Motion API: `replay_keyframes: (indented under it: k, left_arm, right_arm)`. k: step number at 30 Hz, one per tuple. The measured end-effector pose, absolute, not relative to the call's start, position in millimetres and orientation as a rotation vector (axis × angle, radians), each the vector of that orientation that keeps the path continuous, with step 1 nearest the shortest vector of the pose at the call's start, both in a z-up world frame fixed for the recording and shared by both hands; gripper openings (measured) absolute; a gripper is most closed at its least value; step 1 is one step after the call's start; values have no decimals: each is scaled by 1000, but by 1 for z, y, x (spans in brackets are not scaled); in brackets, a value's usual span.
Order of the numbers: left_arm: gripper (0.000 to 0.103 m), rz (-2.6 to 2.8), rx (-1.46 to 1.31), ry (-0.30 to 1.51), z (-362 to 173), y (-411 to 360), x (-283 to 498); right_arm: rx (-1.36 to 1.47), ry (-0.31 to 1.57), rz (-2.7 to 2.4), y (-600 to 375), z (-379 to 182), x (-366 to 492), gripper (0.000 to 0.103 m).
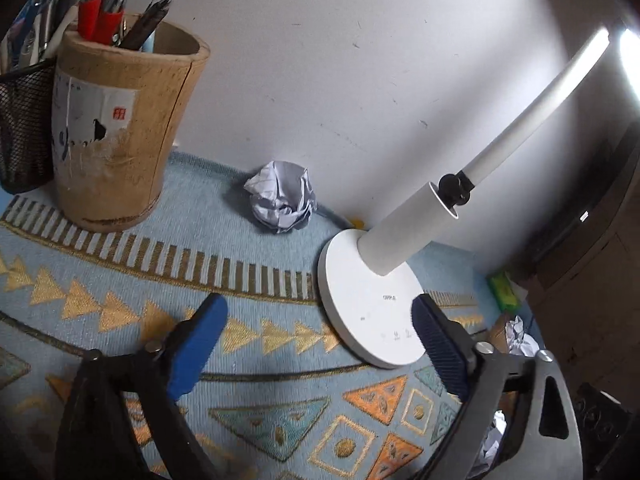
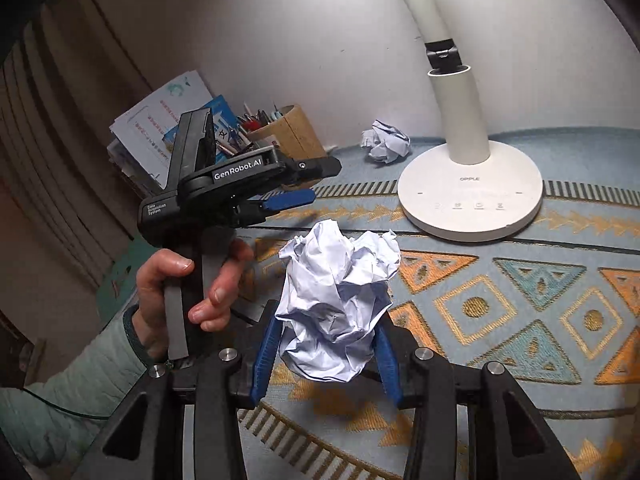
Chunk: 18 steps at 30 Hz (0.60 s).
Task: Organize objects
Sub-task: 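Grasp a white paper ball with the right gripper while the left grasps another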
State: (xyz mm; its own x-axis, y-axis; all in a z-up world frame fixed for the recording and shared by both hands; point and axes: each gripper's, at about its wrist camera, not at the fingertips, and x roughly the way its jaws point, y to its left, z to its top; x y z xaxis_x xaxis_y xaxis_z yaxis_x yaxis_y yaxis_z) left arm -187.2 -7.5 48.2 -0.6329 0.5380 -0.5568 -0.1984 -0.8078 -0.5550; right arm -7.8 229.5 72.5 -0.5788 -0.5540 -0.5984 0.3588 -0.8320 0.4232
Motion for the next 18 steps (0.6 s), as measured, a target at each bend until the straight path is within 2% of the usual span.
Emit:
replay_keyframes:
  k: [3,4,6,10,12,14,18]
  left_arm:
    - [102,2590,-1084,-547,49,7,-224]
    - [102,2639,-1124,-536,44,12,-238]
    - [102,2698,-1186,-520,35,20,-264]
    - [98,2750,-1239,-478,23,35,-297]
    - [46,2678,-1221,-488,22,40,-303]
    - [37,2647,-1201,-498,22,43,-302]
    - [36,2622,-1163,-428,35,43,-265]
  right_arm:
    - [1011,-412,-2421,248,54,-9,43]
    - [1105,-472,-2365,251,43,-19,44]
    - [1092,-575,-2280,257,40,-28,44]
    - [1067,-536,-2286,257,43,-27,45]
    - [1102,-455,-2318,241,44,-30,45]
    - [1123,-351,-2384,228,46,-29,45]
    - [1099,-255,-2555,223,51,-25,45]
